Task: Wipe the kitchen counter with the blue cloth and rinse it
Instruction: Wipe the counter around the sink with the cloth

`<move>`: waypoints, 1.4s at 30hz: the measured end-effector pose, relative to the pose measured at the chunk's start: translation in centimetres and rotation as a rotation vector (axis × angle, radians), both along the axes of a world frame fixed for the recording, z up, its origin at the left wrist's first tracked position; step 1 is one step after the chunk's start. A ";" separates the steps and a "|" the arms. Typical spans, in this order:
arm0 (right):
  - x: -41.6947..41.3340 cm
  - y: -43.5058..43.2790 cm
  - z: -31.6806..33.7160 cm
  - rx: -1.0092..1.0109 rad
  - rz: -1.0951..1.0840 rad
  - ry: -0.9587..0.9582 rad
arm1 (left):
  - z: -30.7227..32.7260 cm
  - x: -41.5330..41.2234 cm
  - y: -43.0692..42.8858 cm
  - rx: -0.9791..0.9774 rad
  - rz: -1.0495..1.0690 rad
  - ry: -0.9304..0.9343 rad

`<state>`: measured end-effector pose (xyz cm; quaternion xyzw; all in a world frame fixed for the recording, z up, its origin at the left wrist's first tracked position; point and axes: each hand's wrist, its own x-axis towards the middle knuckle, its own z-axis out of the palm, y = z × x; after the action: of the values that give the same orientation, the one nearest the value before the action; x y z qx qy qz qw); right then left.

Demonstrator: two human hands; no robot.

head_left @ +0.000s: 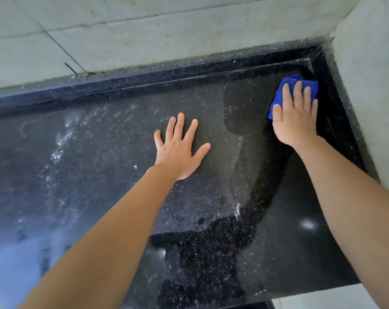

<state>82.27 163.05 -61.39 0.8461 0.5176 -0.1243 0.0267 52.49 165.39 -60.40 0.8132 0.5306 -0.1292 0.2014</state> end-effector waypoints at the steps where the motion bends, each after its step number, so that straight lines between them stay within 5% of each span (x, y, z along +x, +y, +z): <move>1: 0.0 0.1 0.1 -0.007 -0.010 -0.003 | 0.4 -0.9 0.3 0.035 -0.001 -0.026; 5: -1.5 1.2 0.2 -0.024 -0.067 -0.005 | 1.4 -6.5 0.8 0.238 0.168 -0.085; 8: -4.1 3.0 0.2 -0.014 -0.001 -0.012 | 0.7 -11.3 0.7 0.161 0.242 0.034; 17: -21.8 6.7 -0.5 0.029 0.654 0.048 | -1.7 -13.1 0.0 0.105 0.255 -0.002; 21: -20.6 7.0 -0.2 0.008 0.862 0.077 | -1.8 -13.0 -0.1 0.096 0.262 -0.002; 26: -14.0 7.5 0.1 -0.018 0.607 0.092 | -1.9 -12.9 -0.1 0.093 0.235 0.044; 32: -18.3 8.0 0.1 -0.037 0.501 0.011 | -2.3 -12.9 -0.1 0.106 0.214 0.067; 38: -23.7 8.5 0.0 0.008 0.779 0.024 | -2.3 -12.7 -0.1 0.100 0.214 0.077; 42: -19.1 7.3 0.1 -0.007 0.875 0.036 | -2.1 -12.7 0.0 0.084 0.224 0.078</move>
<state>63.21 170.34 -61.25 0.5449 0.8272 -0.1177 0.0709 39.78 165.39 -62.46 0.7509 0.6304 -0.1154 0.1595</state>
